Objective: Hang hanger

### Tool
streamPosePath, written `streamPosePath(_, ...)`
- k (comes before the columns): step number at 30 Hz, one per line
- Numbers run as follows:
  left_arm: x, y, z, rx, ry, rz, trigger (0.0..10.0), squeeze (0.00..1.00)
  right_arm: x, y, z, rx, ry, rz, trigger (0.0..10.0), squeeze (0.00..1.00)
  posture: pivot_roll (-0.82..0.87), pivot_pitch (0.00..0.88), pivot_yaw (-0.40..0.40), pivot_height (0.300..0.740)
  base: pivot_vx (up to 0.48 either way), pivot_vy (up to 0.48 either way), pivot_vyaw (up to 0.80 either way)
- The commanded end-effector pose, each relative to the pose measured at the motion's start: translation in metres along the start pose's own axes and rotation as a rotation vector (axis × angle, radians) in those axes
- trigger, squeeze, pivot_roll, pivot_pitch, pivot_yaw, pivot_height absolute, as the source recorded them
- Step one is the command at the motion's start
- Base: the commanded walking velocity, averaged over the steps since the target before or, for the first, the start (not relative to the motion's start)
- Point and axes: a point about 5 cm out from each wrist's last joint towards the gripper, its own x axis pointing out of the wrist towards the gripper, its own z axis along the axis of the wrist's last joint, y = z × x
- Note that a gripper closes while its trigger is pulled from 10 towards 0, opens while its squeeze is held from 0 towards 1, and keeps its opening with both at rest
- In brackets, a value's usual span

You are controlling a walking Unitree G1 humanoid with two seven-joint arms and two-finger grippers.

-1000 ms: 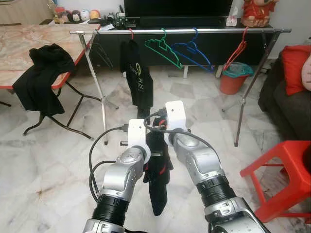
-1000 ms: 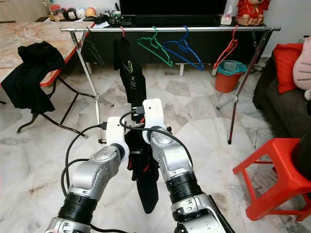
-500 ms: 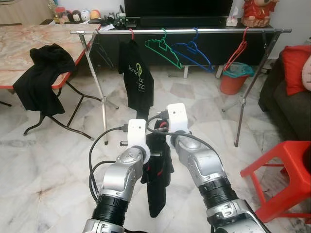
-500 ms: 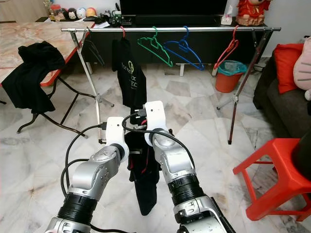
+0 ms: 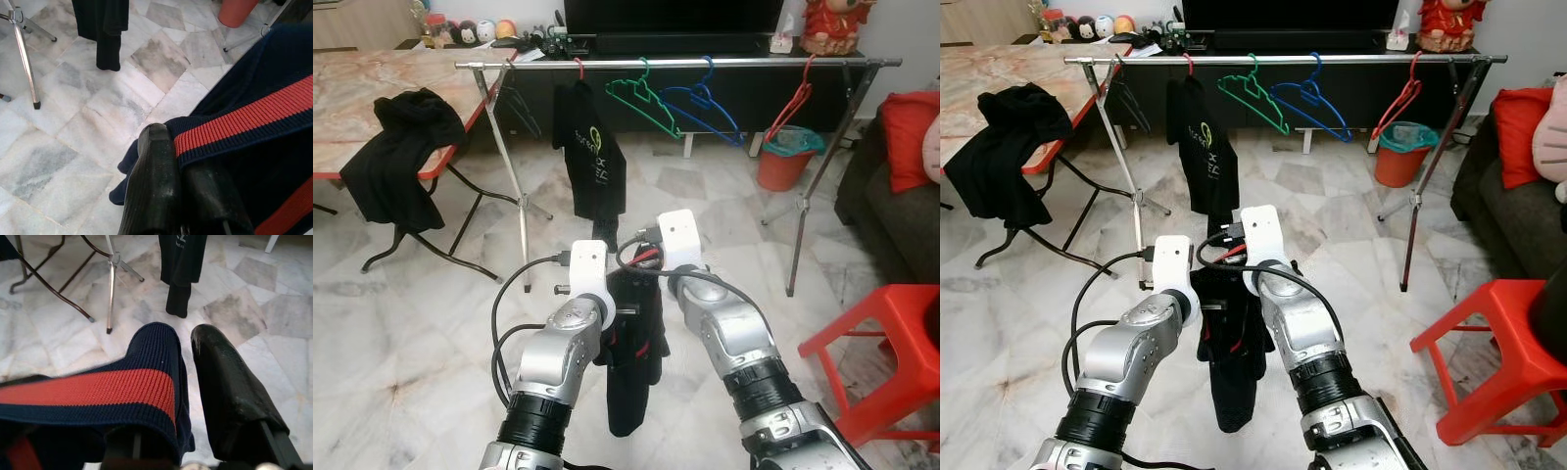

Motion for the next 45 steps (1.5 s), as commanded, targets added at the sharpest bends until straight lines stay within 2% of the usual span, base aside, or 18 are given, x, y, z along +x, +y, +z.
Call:
streamPosePath(1, -0.001, 0.002, 0.01, -0.003, -0.038, 0.007, 0.0, 0.0, -0.001, -0.003, 0.0, -0.021, -0.001, -0.015, 10.0, 0.0, -0.1, 0.0, 0.012, 0.74, 0.0, 0.0, 0.0)
streamPosePath(5, -0.001, 0.006, 0.012, -0.003, -0.041, 0.024, 0.0, 0.0, -0.003, -0.009, -0.006, -0.034, 0.018, -0.023, 10.0, 0.0, -0.1, 0.0, 0.014, 0.74, 0.0, 0.0, 0.0)
streamPosePath(16, 0.001, 0.017, 0.012, -0.009, -0.031, 0.091, 0.0, 0.0, -0.014, -0.015, -0.02, -0.099, 0.068, 0.084, 10.0, 0.0, -0.1, 0.0, 0.015, 0.74, 0.0, 0.0, 0.0)
streamPosePath(21, 0.001, 0.022, 0.009, -0.004, -0.009, 0.122, 0.0, 0.0, -0.022, -0.014, -0.028, -0.177, 0.112, 0.168, 10.0, 0.0, -0.11, 0.0, 0.015, 0.74, 0.0, 0.0, 0.0)
streamPosePath(32, 0.002, 0.026, 0.011, 0.003, -0.004, 0.125, 0.0, 0.0, -0.027, -0.019, -0.029, -0.21, 0.113, 0.172, 10.0, 0.0, -0.11, 0.0, 0.019, 0.74, 0.0, 0.0, 0.0)
streamPosePath(40, 0.002, 0.026, 0.012, 0.019, 0.01, 0.103, 0.0, 0.0, -0.027, -0.009, -0.023, -0.142, 0.063, 0.221, 10.0, 0.0, -0.1, 0.0, 0.021, 0.74, 0.0, 0.0, 0.0)
streamPosePath(42, 0.002, 0.026, 0.013, 0.022, 0.011, 0.102, 0.0, 0.0, -0.029, -0.007, -0.024, -0.162, 0.071, 0.244, 10.0, 0.0, -0.1, 0.0, 0.021, 0.74, 0.0, 0.0, 0.0)
streamPosePath(45, 0.003, 0.027, 0.016, 0.029, 0.01, 0.099, 0.0, 0.0, -0.037, 0.0, -0.03, -0.237, 0.097, 0.361, 10.0, 0.0, -0.1, 0.0, 0.024, 0.74, 0.0, 0.0, 0.0)
